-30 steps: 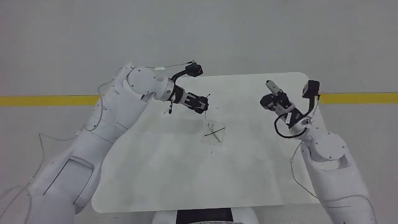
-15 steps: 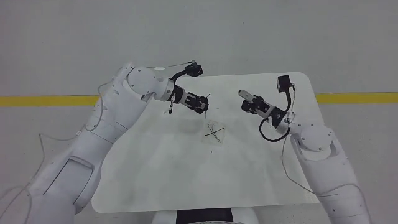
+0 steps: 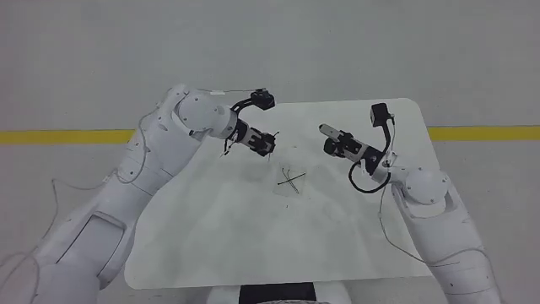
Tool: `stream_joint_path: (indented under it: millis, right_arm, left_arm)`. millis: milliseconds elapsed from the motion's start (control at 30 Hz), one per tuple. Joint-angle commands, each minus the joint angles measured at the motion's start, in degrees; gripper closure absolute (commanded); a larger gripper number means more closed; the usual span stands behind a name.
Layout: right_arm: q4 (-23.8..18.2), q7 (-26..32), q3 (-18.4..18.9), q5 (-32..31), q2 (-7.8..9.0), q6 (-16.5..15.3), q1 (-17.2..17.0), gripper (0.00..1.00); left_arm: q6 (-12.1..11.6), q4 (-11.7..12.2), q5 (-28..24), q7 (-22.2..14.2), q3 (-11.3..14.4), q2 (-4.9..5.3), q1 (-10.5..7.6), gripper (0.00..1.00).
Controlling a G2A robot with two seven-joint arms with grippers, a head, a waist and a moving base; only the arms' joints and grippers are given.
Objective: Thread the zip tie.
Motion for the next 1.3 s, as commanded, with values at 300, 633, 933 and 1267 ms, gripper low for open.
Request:
stream_joint_path:
  millis: [300,633,933,1267]
  right_arm:
    - [4.0,8.4,-8.0,5.1,-0.86,7.0,8.3,0.0]
    - [7.6,8.7,-11.8,8.8,-1.79,8.8,12.1,0.0]
    - [8.0,9.3,-12.8,8.6,-1.79,12.2,13.1,0.0]
    - [8.6,10.8,-12.9,11.6,-1.91,14.1,14.2,0.0]
  left_arm:
    - [0.0,-7.5,-1.8,0.0,1.0,3.67,1.59,1.0]
    - [0.0,-12.6,-4.7,0.1,0.1,6.29,2.95,1.0]
    - [0.0,-15.1,-2.8,-0.7,1.0,7.28,3.28,1.0]
    - [0.0,-17.6,-3.5,-2.6,1.8,8.35,3.03,1.0]
